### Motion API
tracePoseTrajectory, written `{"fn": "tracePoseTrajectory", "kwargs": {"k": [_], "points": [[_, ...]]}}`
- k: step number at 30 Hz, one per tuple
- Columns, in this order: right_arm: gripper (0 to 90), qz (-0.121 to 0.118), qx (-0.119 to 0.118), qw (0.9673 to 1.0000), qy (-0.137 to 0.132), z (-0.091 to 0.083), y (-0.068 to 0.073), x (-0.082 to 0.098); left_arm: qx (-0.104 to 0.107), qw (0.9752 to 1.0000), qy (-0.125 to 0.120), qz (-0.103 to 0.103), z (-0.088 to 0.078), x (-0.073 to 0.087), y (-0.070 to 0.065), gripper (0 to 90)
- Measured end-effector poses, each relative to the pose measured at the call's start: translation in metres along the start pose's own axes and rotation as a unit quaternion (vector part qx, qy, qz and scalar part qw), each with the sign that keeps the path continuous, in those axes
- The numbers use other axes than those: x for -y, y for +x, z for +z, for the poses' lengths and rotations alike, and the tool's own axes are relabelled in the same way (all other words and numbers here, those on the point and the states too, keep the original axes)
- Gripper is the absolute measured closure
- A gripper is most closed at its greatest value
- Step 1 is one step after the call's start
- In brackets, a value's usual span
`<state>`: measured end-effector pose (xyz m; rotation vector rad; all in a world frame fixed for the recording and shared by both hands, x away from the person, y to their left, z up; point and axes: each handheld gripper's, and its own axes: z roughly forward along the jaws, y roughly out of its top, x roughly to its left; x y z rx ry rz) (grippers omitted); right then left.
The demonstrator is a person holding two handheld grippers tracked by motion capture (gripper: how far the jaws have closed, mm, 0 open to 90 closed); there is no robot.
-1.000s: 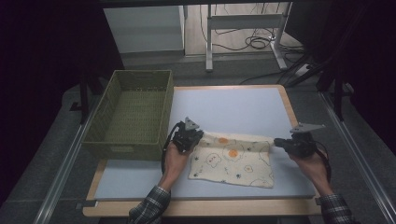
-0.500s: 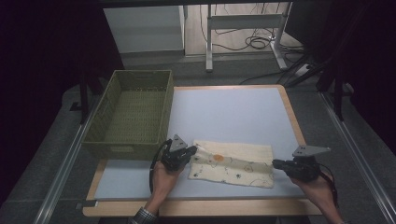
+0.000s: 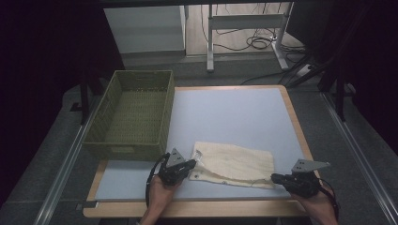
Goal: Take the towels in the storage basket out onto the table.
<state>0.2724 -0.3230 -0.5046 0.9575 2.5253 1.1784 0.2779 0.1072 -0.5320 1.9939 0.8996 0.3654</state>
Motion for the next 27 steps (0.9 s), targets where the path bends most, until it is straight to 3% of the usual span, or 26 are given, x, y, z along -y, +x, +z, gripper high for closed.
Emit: {"fn": "tracePoseTrajectory", "kwargs": {"k": [7, 9, 11, 16, 22, 27], "points": [[84.9, 0.007, -0.004, 1.0, 0.002, 0.001, 0.002, 0.009, 0.014, 0.9999, 0.006, -0.001, -0.007, 0.009, -0.006, 84.7], [82.7, 0.006, -0.007, 1.0, 0.004, 0.0, 0.003, 0.01, 0.02, 0.9997, 0.012, -0.001, -0.01, 0.012, -0.007, 77.0], [76.3, 0.006, -0.006, 1.0, 0.001, -0.002, 0.003, 0.011, 0.014, 0.9997, 0.019, 0.0, -0.015, 0.016, -0.007, 62.7], [66.8, 0.006, 0.009, 0.9999, 0.001, -0.011, -0.003, 0.011, -0.006, 0.9995, 0.02, -0.022, -0.031, 0.022, 0.006, 49.9], [64.5, 0.023, 0.04, 0.9989, 0.002, -0.012, -0.018, 0.007, -0.038, 0.9978, 0.031, -0.045, -0.039, 0.02, 0.017, 49.6], [68.1, 0.035, 0.051, 0.9981, -0.004, -0.005, -0.032, -0.003, -0.029, 0.9977, 0.025, -0.057, -0.031, 0.006, 0.022, 53.6]]}}
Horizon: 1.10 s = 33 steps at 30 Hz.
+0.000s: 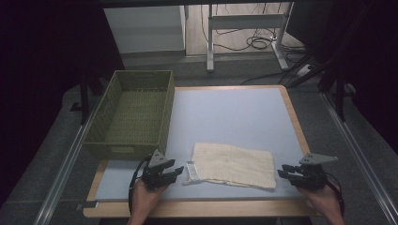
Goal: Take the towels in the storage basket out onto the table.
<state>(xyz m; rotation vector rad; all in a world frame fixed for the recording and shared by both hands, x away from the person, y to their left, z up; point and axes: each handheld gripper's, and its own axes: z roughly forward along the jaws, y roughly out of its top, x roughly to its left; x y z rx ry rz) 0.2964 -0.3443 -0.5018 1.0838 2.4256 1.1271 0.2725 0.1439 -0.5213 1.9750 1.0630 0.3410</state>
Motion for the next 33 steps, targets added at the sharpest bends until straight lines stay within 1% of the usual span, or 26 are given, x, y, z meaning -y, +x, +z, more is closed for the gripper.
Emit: {"fn": "tracePoseTrajectory", "kwargs": {"k": [2, 5, 8, 11, 12, 13, 14, 16, 18, 19, 20, 21, 22, 23, 24, 25, 26, 27, 28, 29, 30, 31, 33], "points": [[71.1, 0.004, 0.0, 1.0, -0.004, 0.005, -0.004, -0.007, 0.01, 0.9999, 0.001, -0.002, 0.008, -0.008, -0.002, 55.0], [73.9, 0.006, 0.001, 1.0, -0.003, 0.013, -0.008, -0.017, 0.019, 0.9998, 0.004, 0.002, 0.023, -0.023, -0.004, 55.2], [75.5, 0.01, 0.006, 0.9999, -0.005, 0.022, -0.013, -0.029, 0.018, 0.9998, 0.004, 0.007, 0.039, -0.04, -0.007, 56.1], [75.7, 0.012, 0.014, 0.9998, -0.001, 0.033, -0.019, -0.039, 0.01, 0.9999, 0.007, 0.008, 0.056, -0.056, -0.005, 57.7], [75.6, 0.012, 0.017, 0.9998, 0.0, 0.037, -0.021, -0.042, 0.004, 0.9999, 0.012, 0.006, 0.061, -0.061, -0.004, 57.7], [75.6, 0.012, 0.019, 0.9997, 0.003, 0.041, -0.023, -0.044, -0.012, 0.9997, 0.016, 0.014, 0.067, -0.066, -0.003, 57.8], [74.4, 0.013, 0.02, 0.9997, 0.007, 0.046, -0.025, -0.045, -0.024, 0.9994, 0.019, 0.014, 0.072, -0.069, 0.0, 58.1], [70.9, 0.012, 0.027, 0.9995, 0.014, 0.052, -0.028, -0.046, -0.034, 0.9991, 0.024, 0.005, 0.081, -0.073, 0.006, 57.6], [68.0, 0.016, 0.023, 0.9995, 0.017, 0.057, -0.029, -0.045, -0.053, 0.9981, 0.032, -0.001, 0.09, -0.074, 0.013, 54.8], [67.1, 0.016, 0.022, 0.9995, 0.019, 0.059, -0.029, -0.044, -0.059, 0.9977, 0.034, -0.002, 0.093, -0.073, 0.015, 53.5], [66.0, 0.014, 0.021, 0.9995, 0.021, 0.061, -0.029, -0.043, -0.058, 0.9976, 0.037, -0.005, 0.097, -0.073, 0.017, 51.5], [65.3, 0.011, 0.022, 0.9994, 0.025, 0.062, -0.027, -0.042, -0.06, 0.9973, 0.042, -0.004, 0.099, -0.072, 0.019, 49.4], [65.3, 0.006, 0.022, 0.9993, 0.028, 0.063, -0.026, -0.041, -0.063, 0.9969, 0.047, 0.0, 0.102, -0.071, 0.019, 49.1], [65.5, 0.002, 0.021, 0.9993, 0.031, 0.064, -0.025, -0.04, -0.061, 0.9968, 0.051, 0.003, 0.105, -0.07, 0.02, 49.1], [69.3, 0.001, 0.021, 0.9994, 0.028, 0.065, -0.023, -0.039, -0.056, 0.9969, 0.055, 0.003, 0.107, -0.068, 0.019, 49.2], [76.5, 0.003, 0.014, 0.9994, 0.031, 0.064, -0.023, -0.039, -0.045, 0.9976, 0.052, 0.003, 0.108, -0.067, 0.019, 50.6], [81.3, 0.003, 0.005, 0.9994, 0.034, 0.064, -0.022, -0.04, -0.038, 0.9982, 0.047, 0.0, 0.108, -0.066, 0.018, 55.7], [83.5, -0.002, 0.004, 0.9993, 0.038, 0.064, -0.021, -0.041, -0.036, 0.9983, 0.046, 0.002, 0.108, -0.065, 0.017, 57.4], [84.4, -0.009, 0.007, 0.999, 0.042, 0.064, -0.02, -0.042, -0.022, 0.9987, 0.047, 0.001, 0.107, -0.064, 0.016, 63.9], [84.8, -0.016, 0.011, 0.9987, 0.047, 0.064, -0.019, -0.044, -0.008, 0.9988, 0.049, -0.002, 0.106, -0.064, 0.016, 72.9], [85.0, -0.021, 0.018, 0.9983, 0.051, 0.063, -0.018, -0.046, -0.001, 0.9987, 0.051, -0.005, 0.106, -0.064, 0.016, 78.9], [85.1, -0.024, 0.024, 0.9981, 0.05, 0.063, -0.02, -0.048, 0.0, 0.9988, 0.049, -0.004, 0.106, -0.065, 0.015, 83.8], [85.2, -0.017, 0.027, 0.9986, 0.043, 0.063, -0.026, -0.054, 0.002, 0.9989, 0.046, -0.005, 0.105, -0.066, 0.015, 86.0]]}}
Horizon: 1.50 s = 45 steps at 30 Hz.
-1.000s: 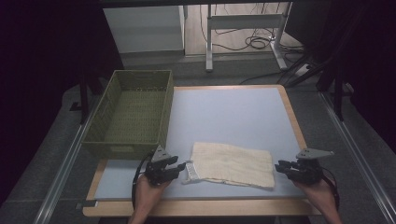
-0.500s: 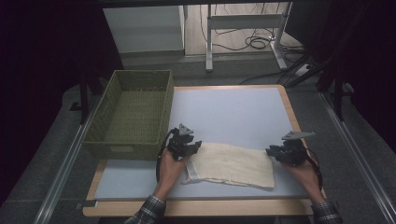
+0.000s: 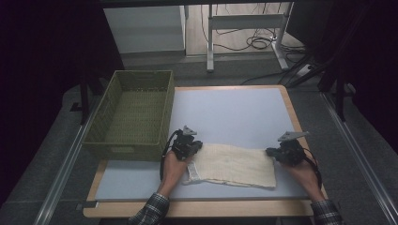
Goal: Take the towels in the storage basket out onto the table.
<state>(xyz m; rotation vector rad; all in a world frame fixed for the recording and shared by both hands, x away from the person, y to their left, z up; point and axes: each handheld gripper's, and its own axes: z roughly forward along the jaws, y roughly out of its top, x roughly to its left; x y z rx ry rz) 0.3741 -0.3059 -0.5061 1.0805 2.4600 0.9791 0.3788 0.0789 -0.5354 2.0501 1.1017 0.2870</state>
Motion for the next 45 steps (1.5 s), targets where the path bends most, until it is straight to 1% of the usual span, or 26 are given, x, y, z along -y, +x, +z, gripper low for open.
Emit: {"fn": "tracePoseTrajectory", "kwargs": {"k": [2, 8, 12, 13, 14, 15, 16, 17, 18, 19, 20, 22, 24, 25, 27, 28, 30, 31, 32, 34, 35, 37, 38, 40, 42, 45], "points": [[85.1, 0.004, 0.004, 1.0, -0.006, 0.0, -0.008, -0.006, 0.006, 0.9999, -0.012, -0.008, 0.0, -0.002, 0.0, 86.2], [85.1, 0.016, 0.02, 0.9995, -0.016, 0.008, -0.033, -0.024, 0.011, 0.9995, -0.028, -0.007, -0.002, -0.009, -0.003, 86.0], [85.0, 0.026, 0.031, 0.999, -0.019, 0.019, -0.049, -0.038, 0.01, 0.999, -0.041, -0.01, -0.006, -0.011, -0.006, 86.1], [85.0, 0.03, 0.034, 0.9989, -0.015, 0.024, -0.052, -0.041, 0.008, 0.999, -0.042, -0.012, -0.006, -0.011, -0.006, 86.1], [84.8, 0.036, 0.033, 0.9987, -0.012, 0.029, -0.054, -0.043, 0.009, 0.9991, -0.039, -0.009, -0.006, -0.012, -0.005, 85.9], [84.2, 0.04, 0.032, 0.9987, -0.005, 0.034, -0.056, -0.044, 0.008, 0.9992, -0.038, -0.011, -0.005, -0.012, -0.004, 85.1], [83.5, 0.043, 0.032, 0.9986, -0.001, 0.037, -0.057, -0.044, 0.007, 0.9992, -0.038, -0.01, -0.004, -0.012, -0.003, 81.8], [82.8, 0.045, 0.031, 0.9985, -0.002, 0.039, -0.058, -0.044, 0.002, 0.9993, -0.037, -0.008, -0.004, -0.013, -0.002, 77.1], [81.9, 0.048, 0.029, 0.9984, -0.007, 0.039, -0.058, -0.044, -0.002, 0.9994, -0.033, -0.005, -0.003, -0.013, -0.001, 74.5], [80.5, 0.053, 0.025, 0.9982, -0.012, 0.038, -0.057, -0.043, -0.004, 0.9995, -0.03, -0.004, -0.002, -0.013, 0.0, 71.9], [78.8, 0.052, 0.024, 0.9982, -0.017, 0.037, -0.057, -0.042, -0.006, 0.9996, -0.026, -0.001, -0.001, -0.013, 0.001, 69.6], [75.6, 0.052, 0.024, 0.9982, -0.017, 0.032, -0.055, -0.04, -0.014, 0.9997, -0.019, 0.002, 0.001, -0.012, 0.002, 65.6], [73.1, 0.05, 0.02, 0.9983, -0.02, 0.027, -0.055, -0.037, -0.028, 0.9995, -0.008, 0.012, 0.005, -0.011, 0.002, 61.3], [71.9, 0.055, 0.014, 0.9982, -0.02, 0.024, -0.054, -0.036, -0.035, 0.9992, -0.004, 0.017, 0.006, -0.01, 0.003, 60.3], [69.6, 0.056, 0.01, 0.9981, -0.022, 0.02, -0.051, -0.033, -0.046, 0.9986, -0.002, 0.027, 0.009, -0.008, 0.004, 56.3], [68.3, 0.056, 0.008, 0.9982, -0.022, 0.018, -0.049, -0.031, -0.046, 0.9985, -0.007, 0.027, 0.01, -0.007, 0.005, 53.6], [66.1, 0.05, 0.003, 0.9985, -0.019, 0.015, -0.044, -0.028, -0.041, 0.9989, -0.014, 0.02, 0.012, -0.004, 0.009, 47.2], [64.9, 0.047, 0.002, 0.9987, -0.019, 0.013, -0.042, -0.026, -0.034, 0.9993, -0.016, 0.006, 0.012, -0.004, 0.011, 44.7], [63.5, 0.046, -0.001, 0.9988, -0.017, 0.012, -0.039, -0.024, -0.031, 0.9994, -0.016, 0.002, 0.012, -0.004, 0.012, 44.2], [61.8, 0.046, -0.002, 0.9988, -0.017, 0.009, -0.033, -0.02, -0.035, 0.9992, -0.014, 0.011, 0.013, -0.004, 0.01, 43.3], [61.2, 0.045, -0.005, 0.9989, -0.016, 0.007, -0.031, -0.018, -0.036, 0.9992, -0.014, 0.011, 0.013, -0.004, 0.01, 42.7], [60.8, 0.043, -0.01, 0.9989, -0.017, 0.004, -0.024, -0.015, -0.034, 0.9993, -0.016, 0.008, 0.013, -0.004, 0.01, 42.6], [60.8, 0.038, -0.01, 0.9991, -0.017, 0.003, -0.021, -0.013, -0.034, 0.9993, -0.016, 0.008, 0.013, -0.004, 0.01, 42.6], [60.9, 0.034, -0.014, 0.9992, -0.015, 0.0, -0.014, -0.009, -0.032, 0.9993, -0.017, 0.005, 0.013, -0.003, 0.011, 42.6], [61.0, 0.032, -0.024, 0.999, -0.017, -0.001, -0.007, -0.007, -0.032, 0.9993, -0.017, 0.005, 0.013, -0.003, 0.011, 42.6], [62.5, 0.023, -0.037, 0.9989, -0.016, -0.002, 0.004, -0.003, -0.032, 0.9993, -0.018, 0.005, 0.013, -0.003, 0.011, 42.6]]}}
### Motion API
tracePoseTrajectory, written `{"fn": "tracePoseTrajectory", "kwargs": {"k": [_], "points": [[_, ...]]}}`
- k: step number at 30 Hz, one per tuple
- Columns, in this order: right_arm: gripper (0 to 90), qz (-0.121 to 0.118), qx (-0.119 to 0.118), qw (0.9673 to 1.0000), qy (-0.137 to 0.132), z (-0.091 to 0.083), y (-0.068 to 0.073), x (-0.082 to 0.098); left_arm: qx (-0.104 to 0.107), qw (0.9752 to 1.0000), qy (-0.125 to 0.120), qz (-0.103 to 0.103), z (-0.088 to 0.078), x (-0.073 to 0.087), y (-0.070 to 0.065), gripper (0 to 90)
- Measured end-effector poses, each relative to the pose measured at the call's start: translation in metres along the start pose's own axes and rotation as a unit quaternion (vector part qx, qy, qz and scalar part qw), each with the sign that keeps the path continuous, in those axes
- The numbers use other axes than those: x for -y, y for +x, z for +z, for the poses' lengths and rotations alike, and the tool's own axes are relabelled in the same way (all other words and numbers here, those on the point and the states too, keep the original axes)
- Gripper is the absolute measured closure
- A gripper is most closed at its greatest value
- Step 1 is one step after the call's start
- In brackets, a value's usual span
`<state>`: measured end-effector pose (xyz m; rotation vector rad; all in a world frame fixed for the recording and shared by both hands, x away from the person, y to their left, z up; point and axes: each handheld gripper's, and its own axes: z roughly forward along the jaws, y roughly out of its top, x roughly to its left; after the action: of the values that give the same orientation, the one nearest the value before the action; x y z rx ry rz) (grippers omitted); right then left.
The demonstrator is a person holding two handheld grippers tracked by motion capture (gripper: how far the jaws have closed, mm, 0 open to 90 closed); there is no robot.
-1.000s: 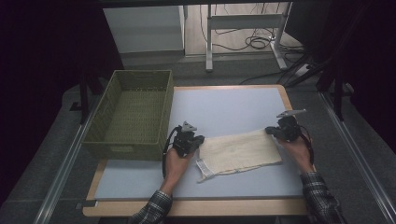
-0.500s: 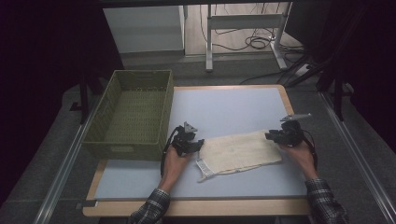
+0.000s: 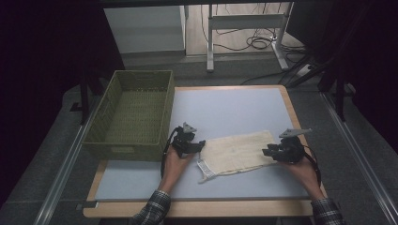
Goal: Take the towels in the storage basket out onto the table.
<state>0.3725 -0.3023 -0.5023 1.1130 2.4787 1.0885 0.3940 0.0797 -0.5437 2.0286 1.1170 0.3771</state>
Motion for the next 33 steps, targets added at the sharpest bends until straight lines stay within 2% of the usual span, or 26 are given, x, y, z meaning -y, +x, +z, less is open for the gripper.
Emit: {"fn": "tracePoseTrajectory", "kwargs": {"k": [14, 24, 33], "points": [[63.1, -0.048, -0.053, 0.9974, 0.005, 0.015, 0.057, -0.001, 0.0, 1.0, -0.001, -0.001, 0.0, 0.0, 0.0, 42.8], [62.1, -0.08, -0.095, 0.9922, 0.015, 0.034, 0.095, -0.009, -0.001, 1.0, 0.0, 0.0, 0.0, 0.0, 0.0, 42.9], [60.6, -0.098, -0.128, 0.9867, 0.022, 0.052, 0.123, -0.017, -0.002, 1.0, 0.0, 0.001, 0.0, 0.0, 0.0, 42.9]]}}
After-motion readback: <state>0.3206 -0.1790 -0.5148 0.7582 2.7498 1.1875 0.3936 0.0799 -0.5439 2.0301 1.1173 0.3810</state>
